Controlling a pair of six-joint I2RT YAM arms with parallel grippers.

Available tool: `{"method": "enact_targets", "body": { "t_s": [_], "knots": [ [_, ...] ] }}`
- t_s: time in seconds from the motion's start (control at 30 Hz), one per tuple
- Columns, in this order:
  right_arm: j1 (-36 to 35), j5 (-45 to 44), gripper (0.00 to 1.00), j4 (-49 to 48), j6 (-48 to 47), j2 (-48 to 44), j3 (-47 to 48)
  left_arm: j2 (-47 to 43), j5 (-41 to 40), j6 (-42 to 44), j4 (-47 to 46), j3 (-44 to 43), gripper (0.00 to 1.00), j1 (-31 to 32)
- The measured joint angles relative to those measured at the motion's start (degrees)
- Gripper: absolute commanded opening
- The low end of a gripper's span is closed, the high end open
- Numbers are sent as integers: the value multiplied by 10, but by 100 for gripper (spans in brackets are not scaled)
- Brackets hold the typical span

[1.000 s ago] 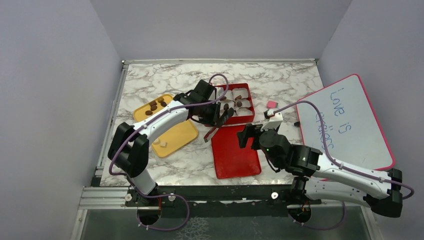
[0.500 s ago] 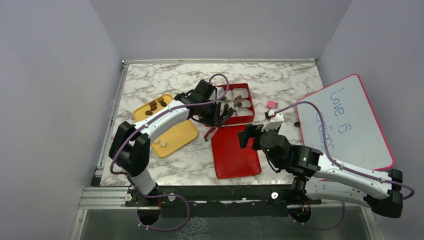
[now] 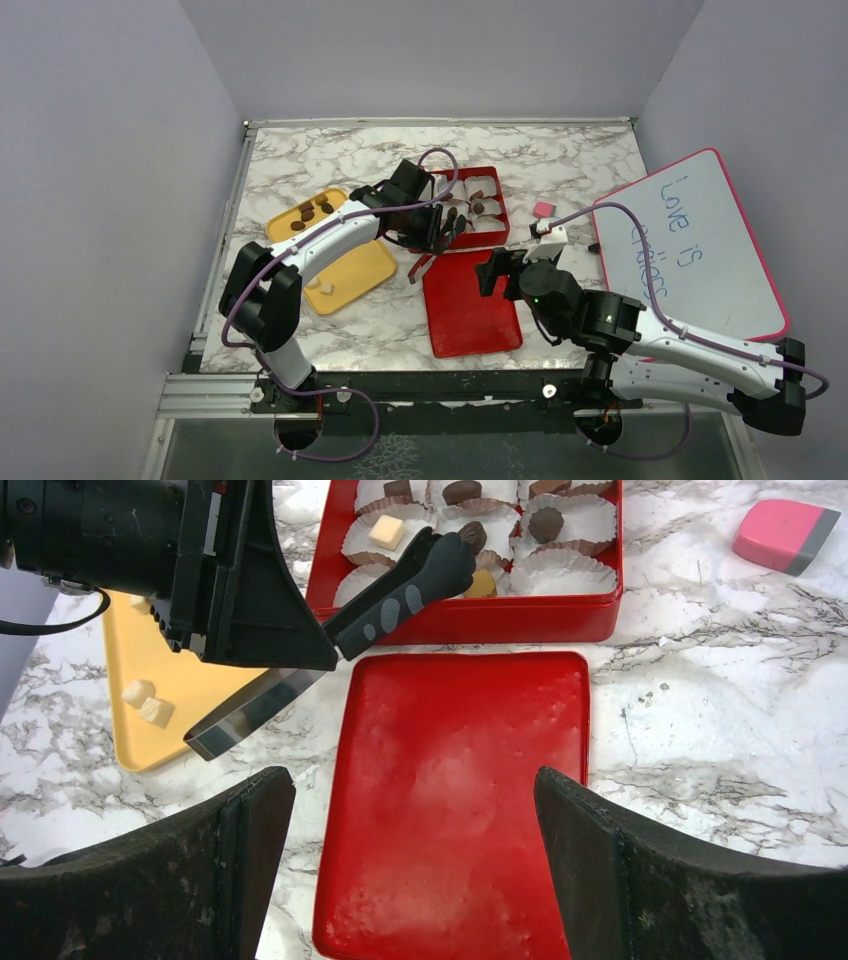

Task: Pack the chocolate

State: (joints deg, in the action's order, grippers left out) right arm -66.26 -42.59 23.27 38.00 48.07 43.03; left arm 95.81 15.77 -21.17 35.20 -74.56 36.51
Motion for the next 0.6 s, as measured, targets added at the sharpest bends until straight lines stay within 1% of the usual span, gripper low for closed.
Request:
{"method": "enact_targets", "body": {
  "t_s": [0.37,0.6],
  "knots": [
    [0,0,95,0,0,2,0,-2,-19,-2,1,-10,32,1],
    [0,0,95,0,0,5,0,-50,-65,-4,3,-19,32,1]
  ]
}}
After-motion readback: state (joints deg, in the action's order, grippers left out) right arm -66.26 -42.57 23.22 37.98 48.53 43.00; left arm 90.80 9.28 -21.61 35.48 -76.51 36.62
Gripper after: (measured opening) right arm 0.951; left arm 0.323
